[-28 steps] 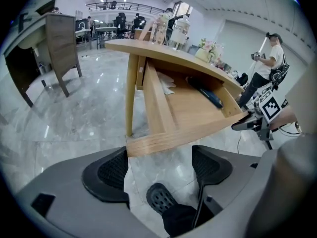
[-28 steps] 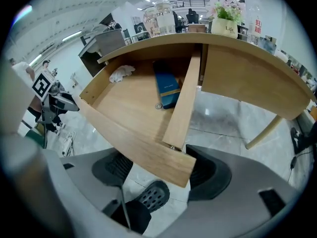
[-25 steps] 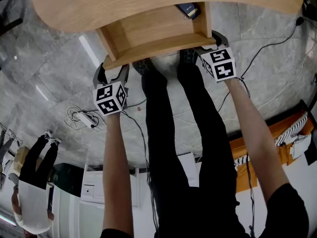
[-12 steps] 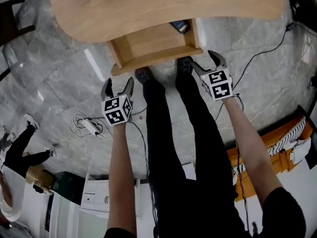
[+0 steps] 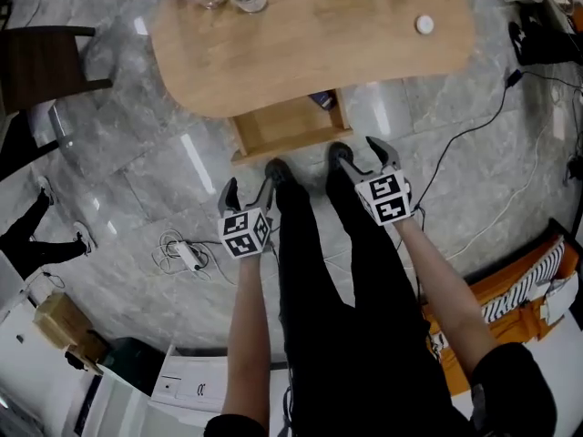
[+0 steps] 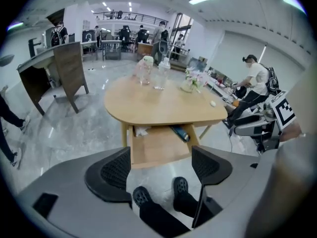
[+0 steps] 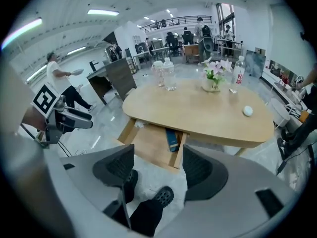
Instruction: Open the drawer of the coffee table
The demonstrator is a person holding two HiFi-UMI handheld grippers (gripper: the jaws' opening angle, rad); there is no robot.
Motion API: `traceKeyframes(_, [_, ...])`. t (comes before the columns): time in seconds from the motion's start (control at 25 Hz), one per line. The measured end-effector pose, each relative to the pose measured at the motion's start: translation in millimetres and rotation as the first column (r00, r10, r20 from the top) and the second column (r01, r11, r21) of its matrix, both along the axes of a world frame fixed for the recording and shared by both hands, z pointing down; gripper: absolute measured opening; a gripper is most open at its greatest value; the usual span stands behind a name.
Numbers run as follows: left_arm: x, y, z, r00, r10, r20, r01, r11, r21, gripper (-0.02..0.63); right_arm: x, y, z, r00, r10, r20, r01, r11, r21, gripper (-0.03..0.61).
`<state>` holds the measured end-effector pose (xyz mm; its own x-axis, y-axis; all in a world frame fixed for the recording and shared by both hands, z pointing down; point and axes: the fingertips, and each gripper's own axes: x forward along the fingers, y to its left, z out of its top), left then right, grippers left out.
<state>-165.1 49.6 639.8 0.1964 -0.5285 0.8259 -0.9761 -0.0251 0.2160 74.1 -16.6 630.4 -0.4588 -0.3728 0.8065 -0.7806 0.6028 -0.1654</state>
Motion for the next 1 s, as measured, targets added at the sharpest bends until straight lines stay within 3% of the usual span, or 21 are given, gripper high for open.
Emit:
traceKeyframes(0.28, [36.1, -12.9, -102.9, 1.0, -0.005, -0.019, 0.007, 0.996, 0.09, 0.386, 5.7, -0.9, -94.0, 0.998, -0.036, 0.05, 0.032, 0.997, 0.071, 0.288])
traceKeyframes(0.52, [71.4, -22.9, -188.8, 0.998, 0.057, -0.003, -0.055, 0.974, 0.221, 0.314, 9.2, -10.1, -172.0, 0.992, -0.072, 0.107, 0.056, 0.987, 0.149, 0.287])
traceKeyframes(0.68, [85.8, -34.8, -247.8, 0.998, 0.055, -0.001, -0.052, 0.943, 0.327, 0.279, 8.8, -19.1, -222.0, 0.985, -0.113, 0.133, 0.083, 0.974, 0.21, 0.287])
traceKeyframes(0.92, [94.0, -45.8, -329.5, 0.999, 0.043, 0.001, -0.038, 0.87, 0.491, 0.214, 4.6, -24.4, -279.7, 0.97, -0.161, 0.185, 0.104, 0.954, 0.283, 0.282])
traceKeyframes(1.0, [98.3, -45.8, -346.9, 0.999, 0.049, -0.001, -0.041, 0.852, 0.523, 0.198, 9.1, -23.8, -296.9, 0.97, -0.158, 0.183, 0.094, 0.943, 0.318, 0.234])
